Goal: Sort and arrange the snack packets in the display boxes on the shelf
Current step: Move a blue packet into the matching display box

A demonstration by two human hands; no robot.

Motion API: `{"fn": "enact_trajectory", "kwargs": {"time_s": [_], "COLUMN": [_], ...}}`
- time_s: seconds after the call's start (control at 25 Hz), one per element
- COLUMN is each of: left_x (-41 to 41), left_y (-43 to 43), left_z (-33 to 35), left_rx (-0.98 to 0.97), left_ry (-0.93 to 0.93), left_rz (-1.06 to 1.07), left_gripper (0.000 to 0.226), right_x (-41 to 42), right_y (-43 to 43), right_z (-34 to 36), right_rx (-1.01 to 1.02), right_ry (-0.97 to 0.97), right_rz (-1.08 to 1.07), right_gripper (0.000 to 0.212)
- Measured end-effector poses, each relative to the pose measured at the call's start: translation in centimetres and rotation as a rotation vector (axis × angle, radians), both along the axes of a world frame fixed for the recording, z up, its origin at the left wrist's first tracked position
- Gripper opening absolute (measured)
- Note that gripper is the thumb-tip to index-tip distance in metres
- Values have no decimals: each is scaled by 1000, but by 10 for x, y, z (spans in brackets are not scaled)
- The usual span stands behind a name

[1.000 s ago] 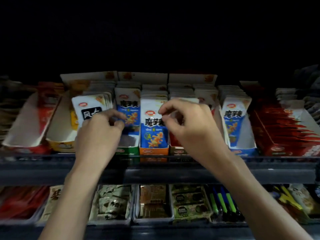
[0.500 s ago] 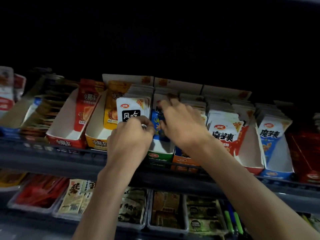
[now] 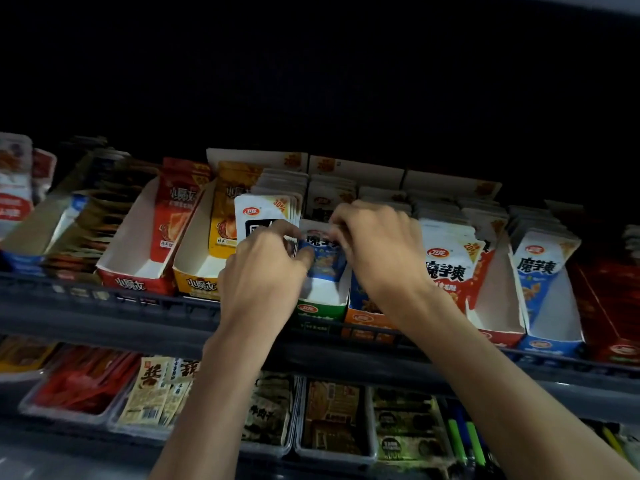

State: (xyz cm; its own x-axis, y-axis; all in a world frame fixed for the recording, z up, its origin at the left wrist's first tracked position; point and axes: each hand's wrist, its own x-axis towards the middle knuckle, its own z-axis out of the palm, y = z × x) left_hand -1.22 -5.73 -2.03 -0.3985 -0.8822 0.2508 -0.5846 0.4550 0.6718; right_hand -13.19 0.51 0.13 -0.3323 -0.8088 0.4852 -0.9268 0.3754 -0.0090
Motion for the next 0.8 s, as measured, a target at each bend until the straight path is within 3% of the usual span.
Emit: {"fn": "enact_trajectory", "kwargs": {"time_s": [0.16, 0.32, 0.4, 0.52, 0.6, 0.8], "left_x": [-5, -11, -14, -21, -25, -38], "left_y": [1, 7, 15, 29, 36, 54], "left_z": [-2, 0, 8, 13, 12, 15], "left_rx": [-55, 48, 202, 365, 420, 479], "left_ry": [136, 437, 574, 585, 539, 486], "left_rz": [-48, -246, -431, -645, -695, -764], "left_gripper": [52, 13, 12, 18, 21, 25], "right_x": [-10, -20, -22, -27, -34, -43], "right_y": [15, 42, 62, 86, 94, 109], "right_z": [10, 29, 32, 25, 20, 25], "right_rx": [-419, -719, -811, -838, -776, -757], "right_ry": [-271, -611, -803, -1189, -1375, -1460], "right_rz": [131, 258, 337, 315, 227, 239], "right_gripper": [15, 8, 8, 9, 20, 19]}}
